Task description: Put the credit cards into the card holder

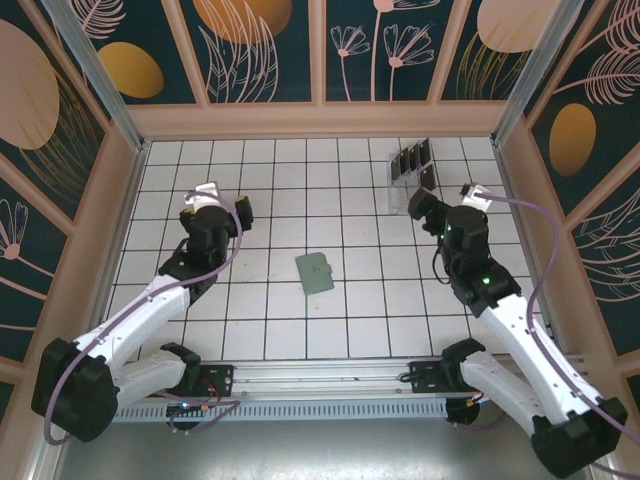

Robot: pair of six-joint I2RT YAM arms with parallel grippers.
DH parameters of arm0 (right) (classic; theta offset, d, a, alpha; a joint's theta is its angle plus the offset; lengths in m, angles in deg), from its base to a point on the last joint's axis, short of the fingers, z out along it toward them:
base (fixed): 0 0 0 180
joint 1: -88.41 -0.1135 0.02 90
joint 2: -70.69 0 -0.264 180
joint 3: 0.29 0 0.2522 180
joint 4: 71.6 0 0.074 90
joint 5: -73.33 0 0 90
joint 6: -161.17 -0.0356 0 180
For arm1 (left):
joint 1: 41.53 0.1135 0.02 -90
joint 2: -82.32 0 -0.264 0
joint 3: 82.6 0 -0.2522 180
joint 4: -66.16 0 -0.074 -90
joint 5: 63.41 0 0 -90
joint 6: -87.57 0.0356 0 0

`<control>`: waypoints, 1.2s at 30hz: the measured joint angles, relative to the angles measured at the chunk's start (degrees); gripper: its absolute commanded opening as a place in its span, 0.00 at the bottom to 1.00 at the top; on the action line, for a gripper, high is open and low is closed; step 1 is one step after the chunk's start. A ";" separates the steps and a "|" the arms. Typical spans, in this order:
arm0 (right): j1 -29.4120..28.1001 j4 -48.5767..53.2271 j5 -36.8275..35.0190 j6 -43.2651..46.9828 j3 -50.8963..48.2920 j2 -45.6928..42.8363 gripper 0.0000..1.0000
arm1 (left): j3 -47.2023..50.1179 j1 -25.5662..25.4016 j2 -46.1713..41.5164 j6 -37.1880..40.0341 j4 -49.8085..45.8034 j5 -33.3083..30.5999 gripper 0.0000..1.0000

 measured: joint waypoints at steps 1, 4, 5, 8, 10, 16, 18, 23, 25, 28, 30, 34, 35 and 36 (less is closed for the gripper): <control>2.36 -1.51 0.13 1.20 -1.68 1.64 0.99 | 1.73 1.44 -0.44 0.83 2.08 -0.11 0.99; 7.82 -6.05 0.66 3.63 -6.67 5.81 0.99 | 6.54 5.97 -1.42 2.82 6.69 -0.04 0.98; 9.55 -8.00 0.90 4.13 -8.26 7.30 0.99 | 8.22 7.82 -1.70 3.63 8.26 0.31 0.99; 13.42 -14.05 1.88 5.68 -11.76 11.96 0.99 | 12.50 12.92 -1.95 6.36 13.20 1.75 0.99; 14.69 -18.58 1.99 7.08 -13.31 15.10 0.99 | 14.64 15.61 -1.09 7.32 16.63 2.54 0.99; 14.93 -34.53 3.15 13.14 -16.65 21.79 0.99 | 19.41 18.47 7.13 9.84 29.27 4.94 0.98; 15.10 -40.48 3.98 15.28 -18.51 23.21 0.99 | 21.05 18.82 9.92 10.51 33.90 6.12 0.98; 18.01 -54.75 8.92 17.79 -23.98 28.44 0.99 | 21.33 19.30 15.67 12.15 42.86 10.01 0.99; 19.23 -59.34 11.58 18.49 -25.92 30.14 0.99 | 21.33 19.30 17.70 12.92 46.90 11.74 0.99; 20.00 -68.74 14.84 19.30 -28.15 33.66 0.98 | 21.42 19.61 21.94 13.77 53.09 13.90 0.99; 19.96 -75.93 15.96 19.93 -29.92 37.42 0.98 | 21.57 19.71 24.90 14.01 56.48 14.62 0.99; 19.76 -79.56 17.11 20.57 -30.77 40.57 0.98 | 21.46 20.96 26.18 14.14 57.40 17.05 0.99; 19.76 -79.67 17.46 20.72 -30.32 40.57 0.98 | 21.31 21.22 26.18 14.12 57.59 17.42 0.99; 19.74 -80.02 17.53 20.74 -29.97 40.57 0.98 | 21.18 21.53 26.18 14.12 57.61 17.84 0.99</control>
